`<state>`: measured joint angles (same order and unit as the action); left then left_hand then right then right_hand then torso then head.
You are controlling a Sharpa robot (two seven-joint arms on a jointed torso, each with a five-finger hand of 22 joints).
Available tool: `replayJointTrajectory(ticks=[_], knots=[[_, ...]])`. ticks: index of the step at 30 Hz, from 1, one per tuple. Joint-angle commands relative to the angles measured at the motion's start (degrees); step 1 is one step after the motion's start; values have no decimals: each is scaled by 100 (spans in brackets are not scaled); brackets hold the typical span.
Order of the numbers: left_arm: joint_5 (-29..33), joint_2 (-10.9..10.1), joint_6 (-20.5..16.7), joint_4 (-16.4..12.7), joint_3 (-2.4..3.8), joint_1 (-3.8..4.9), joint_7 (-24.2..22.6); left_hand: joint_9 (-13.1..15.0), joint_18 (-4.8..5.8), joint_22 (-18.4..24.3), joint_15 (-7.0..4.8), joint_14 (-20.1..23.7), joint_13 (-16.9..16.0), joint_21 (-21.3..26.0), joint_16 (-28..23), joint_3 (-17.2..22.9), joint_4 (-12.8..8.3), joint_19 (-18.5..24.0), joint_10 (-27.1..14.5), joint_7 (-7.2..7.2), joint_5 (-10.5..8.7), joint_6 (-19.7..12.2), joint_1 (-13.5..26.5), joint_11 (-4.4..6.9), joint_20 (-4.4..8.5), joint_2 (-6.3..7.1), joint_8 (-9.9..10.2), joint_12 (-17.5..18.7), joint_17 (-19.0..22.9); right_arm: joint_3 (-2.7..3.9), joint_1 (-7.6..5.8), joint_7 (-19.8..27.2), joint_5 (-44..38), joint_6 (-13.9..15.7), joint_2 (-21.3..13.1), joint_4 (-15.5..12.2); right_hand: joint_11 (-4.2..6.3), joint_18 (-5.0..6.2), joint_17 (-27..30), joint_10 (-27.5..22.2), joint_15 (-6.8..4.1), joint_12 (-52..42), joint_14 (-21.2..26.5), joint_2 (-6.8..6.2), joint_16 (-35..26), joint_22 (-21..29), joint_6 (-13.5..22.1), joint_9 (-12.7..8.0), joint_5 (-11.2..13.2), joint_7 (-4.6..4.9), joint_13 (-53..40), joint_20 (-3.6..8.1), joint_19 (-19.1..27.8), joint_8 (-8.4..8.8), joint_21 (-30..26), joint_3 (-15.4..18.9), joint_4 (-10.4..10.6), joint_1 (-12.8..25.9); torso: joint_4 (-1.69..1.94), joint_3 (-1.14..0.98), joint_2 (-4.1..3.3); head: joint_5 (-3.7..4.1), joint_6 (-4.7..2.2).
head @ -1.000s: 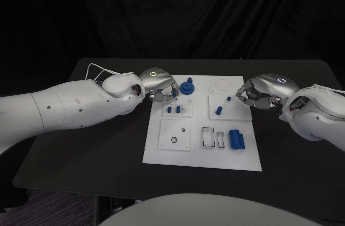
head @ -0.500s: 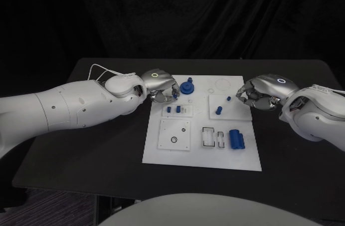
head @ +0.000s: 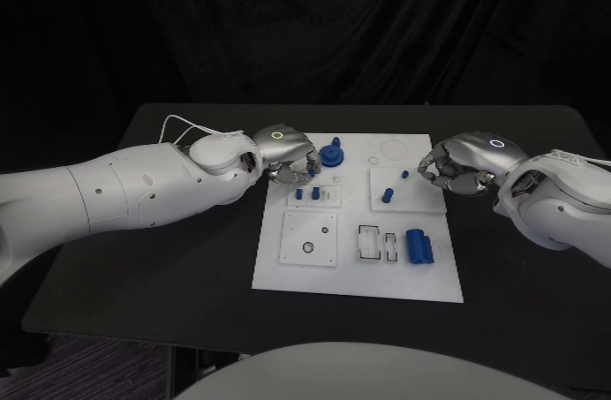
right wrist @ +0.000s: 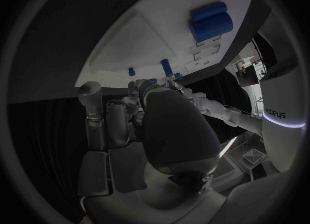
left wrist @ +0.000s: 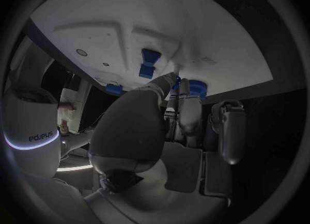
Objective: Assemble the parts on the task board
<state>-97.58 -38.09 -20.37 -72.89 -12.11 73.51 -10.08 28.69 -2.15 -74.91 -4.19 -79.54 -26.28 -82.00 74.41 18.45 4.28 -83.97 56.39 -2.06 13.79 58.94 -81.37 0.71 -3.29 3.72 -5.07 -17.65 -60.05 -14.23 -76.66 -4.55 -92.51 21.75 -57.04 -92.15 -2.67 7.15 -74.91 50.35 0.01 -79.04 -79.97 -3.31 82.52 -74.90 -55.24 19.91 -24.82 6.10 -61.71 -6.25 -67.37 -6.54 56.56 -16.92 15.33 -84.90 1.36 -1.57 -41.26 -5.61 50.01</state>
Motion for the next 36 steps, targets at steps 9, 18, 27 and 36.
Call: replayJointTrajectory(ticks=[9, 18, 27, 36], knots=[[7, 8, 210, -6, 1, -24, 7, 9, -8, -1211, 8, 97, 30, 70, -80, -7, 38, -118, 64, 7, -11, -76, 80, 5, 35, 1, 56, 68, 95, 3, 13, -135, -12, -91, 21, 5, -10, 35, -300, -51, -12, 25, 54, -48, -44, -516, -47, 10, 6, 12, 14, -1, 66, -28, -67, -29, -4, -31, 1, 1, 4, -9, -1], [7, 17, 236, -8, 1, -36, 14, 7, -12, -1206, 11, 120, 43, 87, -102, -8, 48, -107, 64, 6, -17, -84, 93, 2, 31, -3, 68, 90, 131, 3, 13, -147, -12, -111, 30, 10, -12, 36, -293, -61, -10, 29, 61, -49, -50, -514, -47, 11, 6, 14, 21, -1, 70, -27, -73, -32, -5, -32, 6, 1, 8, 1, -1], [7, -16, 172, -41, 1, -44, 22, 4, -16, -1201, 14, 136, 52, 104, -117, -10, 62, -97, 73, 6, -16, -95, 110, -1, 28, -9, 80, 103, 157, 3, 15, -157, -12, -110, 32, 14, -13, 38, -291, -65, -10, 32, 64, -48, -52, -511, -46, 11, 5, 16, 24, -2, 79, -26, -84, -35, -6, -34, 0, 3, 4, -15, -1], [7, -28, 71, -59, 1, -50, 51, -3, -27, -1186, 23, 179, 68, 154, -158, 1, 75, -67, 83, 9, 10, -120, 120, 0, 20, -32, 104, 132, 225, 3, 17, -166, -12, -109, 41, 21, -16, 37, -292, -67, -7, 36, 65, -42, -53, -510, -33, 9, 3, 21, 25, -3, 84, -19, -89, -46, -6, -38, 4, 3, 6, -2, -1]])
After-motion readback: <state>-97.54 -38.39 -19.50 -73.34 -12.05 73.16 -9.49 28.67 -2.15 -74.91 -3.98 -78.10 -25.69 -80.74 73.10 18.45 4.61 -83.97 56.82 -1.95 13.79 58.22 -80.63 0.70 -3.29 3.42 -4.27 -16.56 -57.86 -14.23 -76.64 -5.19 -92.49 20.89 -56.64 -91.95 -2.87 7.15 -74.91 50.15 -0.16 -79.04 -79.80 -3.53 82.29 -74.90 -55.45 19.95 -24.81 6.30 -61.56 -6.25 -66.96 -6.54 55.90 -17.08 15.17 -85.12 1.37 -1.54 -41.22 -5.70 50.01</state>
